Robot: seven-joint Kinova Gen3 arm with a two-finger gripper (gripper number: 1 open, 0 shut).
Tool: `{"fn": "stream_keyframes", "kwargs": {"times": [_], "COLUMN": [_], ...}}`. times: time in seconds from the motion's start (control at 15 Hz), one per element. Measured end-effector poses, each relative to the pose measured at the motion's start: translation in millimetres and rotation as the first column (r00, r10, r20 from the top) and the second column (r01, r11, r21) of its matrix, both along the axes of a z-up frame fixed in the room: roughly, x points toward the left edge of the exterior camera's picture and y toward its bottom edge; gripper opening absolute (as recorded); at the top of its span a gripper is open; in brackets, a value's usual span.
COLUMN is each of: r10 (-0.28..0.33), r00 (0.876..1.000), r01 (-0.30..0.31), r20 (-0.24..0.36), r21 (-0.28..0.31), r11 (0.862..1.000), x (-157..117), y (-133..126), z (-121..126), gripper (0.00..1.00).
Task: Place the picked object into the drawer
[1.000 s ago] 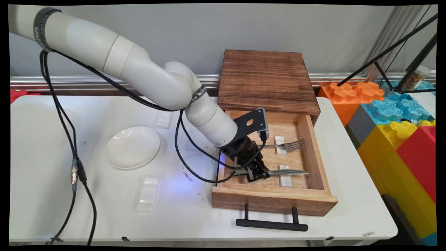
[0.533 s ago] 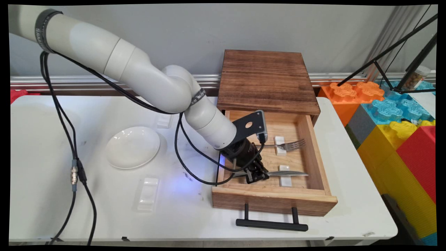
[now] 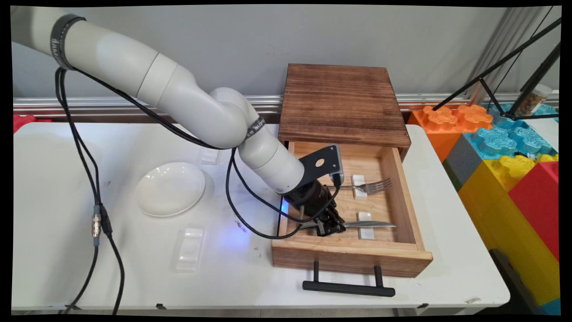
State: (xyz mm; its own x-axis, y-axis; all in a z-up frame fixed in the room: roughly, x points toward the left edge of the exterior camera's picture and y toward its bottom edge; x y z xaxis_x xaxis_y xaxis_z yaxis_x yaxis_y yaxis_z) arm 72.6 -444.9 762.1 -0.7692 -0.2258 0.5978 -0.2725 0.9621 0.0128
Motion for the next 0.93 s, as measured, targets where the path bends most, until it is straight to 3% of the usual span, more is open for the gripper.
{"fn": "stream_keyframes", "kwargs": {"times": [0.33,0.4,0.93], "r10": [-0.003,-0.004,-0.007], "r00": [1.0,1.0,1.0], "r01": [0.003,0.004,0.007], "r20": [-0.004,-0.005,-0.011], "r21": [0.005,0.005,0.008], "r11": [1.0,1.0,1.0], "x": [-2.1,-2.5,-2.6], "y": [-0.7,-1.1,-3.8], "z": [-3.0,-3.6,-6.0], "gripper": [0.0,1.0,1.0]}}
